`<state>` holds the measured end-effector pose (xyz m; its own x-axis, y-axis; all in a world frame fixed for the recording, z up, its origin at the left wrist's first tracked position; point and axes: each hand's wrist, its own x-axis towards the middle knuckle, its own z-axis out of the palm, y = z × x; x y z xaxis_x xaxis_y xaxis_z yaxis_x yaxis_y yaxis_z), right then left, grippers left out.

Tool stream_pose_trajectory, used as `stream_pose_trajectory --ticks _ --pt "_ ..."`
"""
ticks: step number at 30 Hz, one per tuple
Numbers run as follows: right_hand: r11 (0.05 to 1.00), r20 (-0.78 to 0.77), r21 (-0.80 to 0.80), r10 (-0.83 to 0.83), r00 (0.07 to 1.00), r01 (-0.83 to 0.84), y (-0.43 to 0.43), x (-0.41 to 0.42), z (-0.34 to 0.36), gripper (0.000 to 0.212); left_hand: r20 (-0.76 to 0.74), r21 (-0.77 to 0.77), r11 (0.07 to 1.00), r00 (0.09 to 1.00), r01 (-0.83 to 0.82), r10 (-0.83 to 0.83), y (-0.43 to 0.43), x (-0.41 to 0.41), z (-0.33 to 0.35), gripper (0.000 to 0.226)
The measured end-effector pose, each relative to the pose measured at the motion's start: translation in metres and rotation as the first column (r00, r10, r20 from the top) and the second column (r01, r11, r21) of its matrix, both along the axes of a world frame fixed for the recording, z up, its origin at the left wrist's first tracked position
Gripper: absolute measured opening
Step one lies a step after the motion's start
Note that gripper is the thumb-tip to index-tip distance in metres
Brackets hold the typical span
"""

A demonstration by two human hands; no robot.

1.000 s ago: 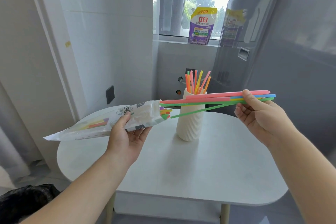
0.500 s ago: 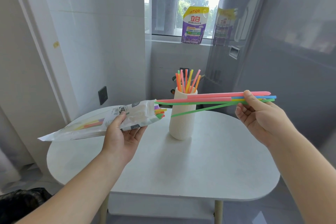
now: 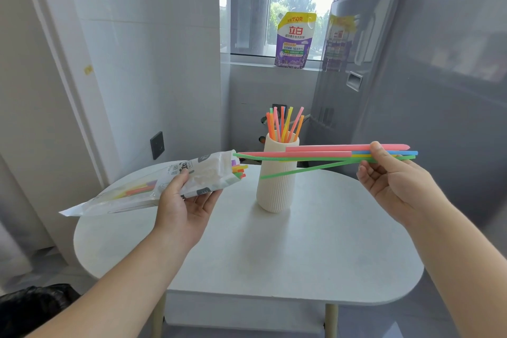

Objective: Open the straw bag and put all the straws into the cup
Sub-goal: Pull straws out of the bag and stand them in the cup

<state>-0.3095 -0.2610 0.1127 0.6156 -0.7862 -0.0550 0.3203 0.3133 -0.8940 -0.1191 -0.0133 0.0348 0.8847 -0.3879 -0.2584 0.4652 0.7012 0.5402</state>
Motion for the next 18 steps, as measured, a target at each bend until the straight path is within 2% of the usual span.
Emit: stream_pose_trajectory --ticks 10,18 --pt "0.997 0.064 -0.037 -0.066 0.996 0.069 0.001 -0.004 0.007 0.009 -0.018 0.000 1.000 1.000 0.025 -0.025 -0.005 -0.007 -0.002 0.023" --pt "0.978 0.059 -0.069 -0.192 0.980 0.196 -0.020 -0.023 0.018 0.010 -0.034 0.020 0.999 0.998 0.047 -0.047 -0.017 -0.015 -0.003 0.016"
